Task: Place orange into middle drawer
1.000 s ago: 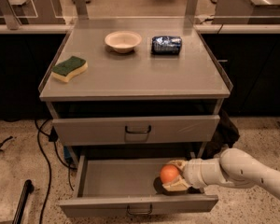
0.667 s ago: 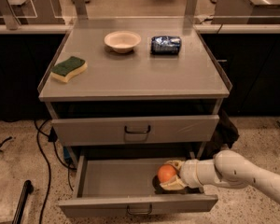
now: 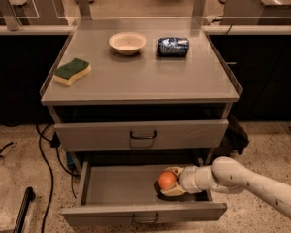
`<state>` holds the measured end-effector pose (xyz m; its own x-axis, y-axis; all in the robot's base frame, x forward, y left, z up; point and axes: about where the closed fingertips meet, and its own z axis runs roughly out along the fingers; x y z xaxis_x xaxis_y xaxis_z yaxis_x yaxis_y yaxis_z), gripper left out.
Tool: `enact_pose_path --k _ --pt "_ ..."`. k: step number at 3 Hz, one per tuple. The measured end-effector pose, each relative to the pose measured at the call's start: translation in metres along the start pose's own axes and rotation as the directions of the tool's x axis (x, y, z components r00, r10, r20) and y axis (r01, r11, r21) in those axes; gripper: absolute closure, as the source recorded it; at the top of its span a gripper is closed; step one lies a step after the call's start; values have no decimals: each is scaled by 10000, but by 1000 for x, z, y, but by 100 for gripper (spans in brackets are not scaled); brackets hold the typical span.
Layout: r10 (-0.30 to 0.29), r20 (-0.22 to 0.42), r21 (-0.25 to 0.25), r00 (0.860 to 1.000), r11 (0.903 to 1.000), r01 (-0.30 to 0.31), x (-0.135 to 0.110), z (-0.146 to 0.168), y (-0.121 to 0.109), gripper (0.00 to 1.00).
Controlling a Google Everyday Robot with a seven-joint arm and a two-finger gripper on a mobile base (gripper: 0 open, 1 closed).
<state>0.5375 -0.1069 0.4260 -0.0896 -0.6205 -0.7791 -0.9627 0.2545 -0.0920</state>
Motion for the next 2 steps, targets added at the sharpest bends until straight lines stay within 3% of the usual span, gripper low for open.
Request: enact_pose_path --k 2 --pt "-362 175 -457 9992 9983 370 14 40 -10 100"
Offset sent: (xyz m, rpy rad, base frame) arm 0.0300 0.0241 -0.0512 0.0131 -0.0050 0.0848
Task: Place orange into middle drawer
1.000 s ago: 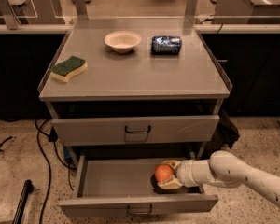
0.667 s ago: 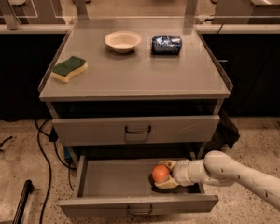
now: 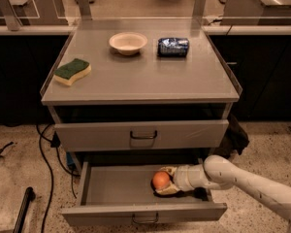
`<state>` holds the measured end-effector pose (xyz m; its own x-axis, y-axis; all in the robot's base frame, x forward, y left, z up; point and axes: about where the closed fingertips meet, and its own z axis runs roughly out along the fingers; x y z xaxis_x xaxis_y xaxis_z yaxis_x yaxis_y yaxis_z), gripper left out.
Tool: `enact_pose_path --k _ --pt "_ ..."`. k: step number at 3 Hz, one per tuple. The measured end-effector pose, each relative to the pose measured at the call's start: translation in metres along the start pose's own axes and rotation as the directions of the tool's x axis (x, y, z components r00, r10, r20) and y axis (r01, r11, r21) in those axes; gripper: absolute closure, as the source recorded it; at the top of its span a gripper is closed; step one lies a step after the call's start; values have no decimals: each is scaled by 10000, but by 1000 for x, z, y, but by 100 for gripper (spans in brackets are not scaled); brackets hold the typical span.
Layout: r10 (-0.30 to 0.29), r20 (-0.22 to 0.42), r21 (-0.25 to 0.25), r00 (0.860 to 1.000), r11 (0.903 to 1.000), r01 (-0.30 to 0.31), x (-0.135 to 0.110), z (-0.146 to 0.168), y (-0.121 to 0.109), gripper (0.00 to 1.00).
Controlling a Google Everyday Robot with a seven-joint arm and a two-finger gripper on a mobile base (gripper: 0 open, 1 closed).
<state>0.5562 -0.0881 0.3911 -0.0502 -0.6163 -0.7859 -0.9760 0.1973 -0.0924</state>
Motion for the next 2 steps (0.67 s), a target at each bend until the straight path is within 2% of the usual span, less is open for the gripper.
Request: enact_pose_path --k 1,2 --pt "-289 -101 -285 9995 9992 286 7 26 -12 100" --pt "-261 -166 -322 9995 9992 256 9 32 -17 100"
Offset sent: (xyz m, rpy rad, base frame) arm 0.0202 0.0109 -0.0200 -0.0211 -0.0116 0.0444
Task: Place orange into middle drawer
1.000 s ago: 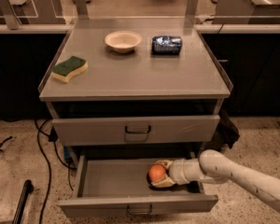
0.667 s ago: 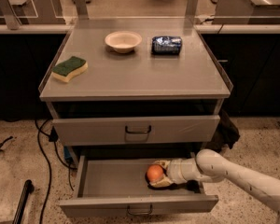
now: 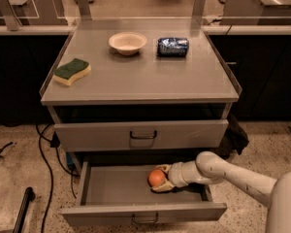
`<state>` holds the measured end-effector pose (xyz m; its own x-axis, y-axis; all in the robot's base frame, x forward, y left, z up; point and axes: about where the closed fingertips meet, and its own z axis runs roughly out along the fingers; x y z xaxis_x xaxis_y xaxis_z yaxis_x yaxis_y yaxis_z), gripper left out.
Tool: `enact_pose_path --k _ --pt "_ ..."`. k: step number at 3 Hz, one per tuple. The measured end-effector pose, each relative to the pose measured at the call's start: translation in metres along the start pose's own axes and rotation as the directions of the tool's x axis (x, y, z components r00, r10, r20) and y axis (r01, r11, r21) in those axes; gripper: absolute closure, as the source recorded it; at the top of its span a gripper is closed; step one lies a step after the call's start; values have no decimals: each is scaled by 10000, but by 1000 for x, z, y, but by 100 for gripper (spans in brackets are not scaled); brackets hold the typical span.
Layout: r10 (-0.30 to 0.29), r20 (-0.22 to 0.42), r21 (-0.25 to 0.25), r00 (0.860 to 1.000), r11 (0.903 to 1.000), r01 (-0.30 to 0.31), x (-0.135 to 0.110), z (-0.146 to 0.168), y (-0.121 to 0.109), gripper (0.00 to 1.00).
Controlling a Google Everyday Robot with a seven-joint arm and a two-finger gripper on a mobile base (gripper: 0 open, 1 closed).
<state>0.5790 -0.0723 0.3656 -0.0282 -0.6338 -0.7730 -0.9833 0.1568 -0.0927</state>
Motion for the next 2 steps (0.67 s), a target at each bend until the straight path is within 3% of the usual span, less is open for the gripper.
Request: enact_pose_path --k 2 --pt "0 -1 -1 10000 10000 0 0 0 0 59"
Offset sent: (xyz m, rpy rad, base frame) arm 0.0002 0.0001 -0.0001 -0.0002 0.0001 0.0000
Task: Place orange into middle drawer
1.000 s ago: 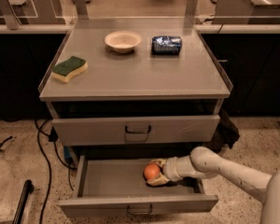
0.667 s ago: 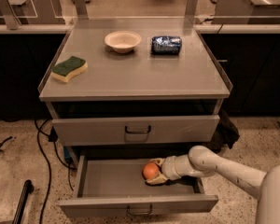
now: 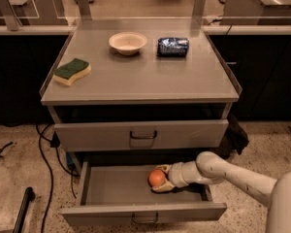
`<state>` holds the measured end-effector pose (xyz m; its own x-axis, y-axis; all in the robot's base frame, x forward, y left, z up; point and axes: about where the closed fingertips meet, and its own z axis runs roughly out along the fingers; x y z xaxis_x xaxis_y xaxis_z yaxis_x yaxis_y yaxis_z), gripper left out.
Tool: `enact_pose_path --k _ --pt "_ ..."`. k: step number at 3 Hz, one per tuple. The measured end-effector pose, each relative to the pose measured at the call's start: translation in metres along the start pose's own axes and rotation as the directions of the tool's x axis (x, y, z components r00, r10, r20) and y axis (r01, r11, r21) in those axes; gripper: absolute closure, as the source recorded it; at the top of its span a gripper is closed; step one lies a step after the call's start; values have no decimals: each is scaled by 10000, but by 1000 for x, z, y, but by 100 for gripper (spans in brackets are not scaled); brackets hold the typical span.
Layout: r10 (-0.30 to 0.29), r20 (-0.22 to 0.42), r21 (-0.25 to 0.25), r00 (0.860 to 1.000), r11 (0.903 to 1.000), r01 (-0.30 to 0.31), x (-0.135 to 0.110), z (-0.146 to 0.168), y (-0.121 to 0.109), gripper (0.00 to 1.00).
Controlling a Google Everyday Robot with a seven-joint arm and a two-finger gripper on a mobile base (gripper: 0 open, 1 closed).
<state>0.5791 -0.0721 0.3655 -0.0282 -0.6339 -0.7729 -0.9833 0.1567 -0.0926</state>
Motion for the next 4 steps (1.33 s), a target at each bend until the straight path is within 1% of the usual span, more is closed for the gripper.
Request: enact_pose_path --k 2,3,4 --pt "0 1 -1 10000 10000 0 0 0 0 12" --pt "0 2 -4 10000 10000 0 0 0 0 0" --pt "0 2 -4 10000 10000 0 0 0 0 0"
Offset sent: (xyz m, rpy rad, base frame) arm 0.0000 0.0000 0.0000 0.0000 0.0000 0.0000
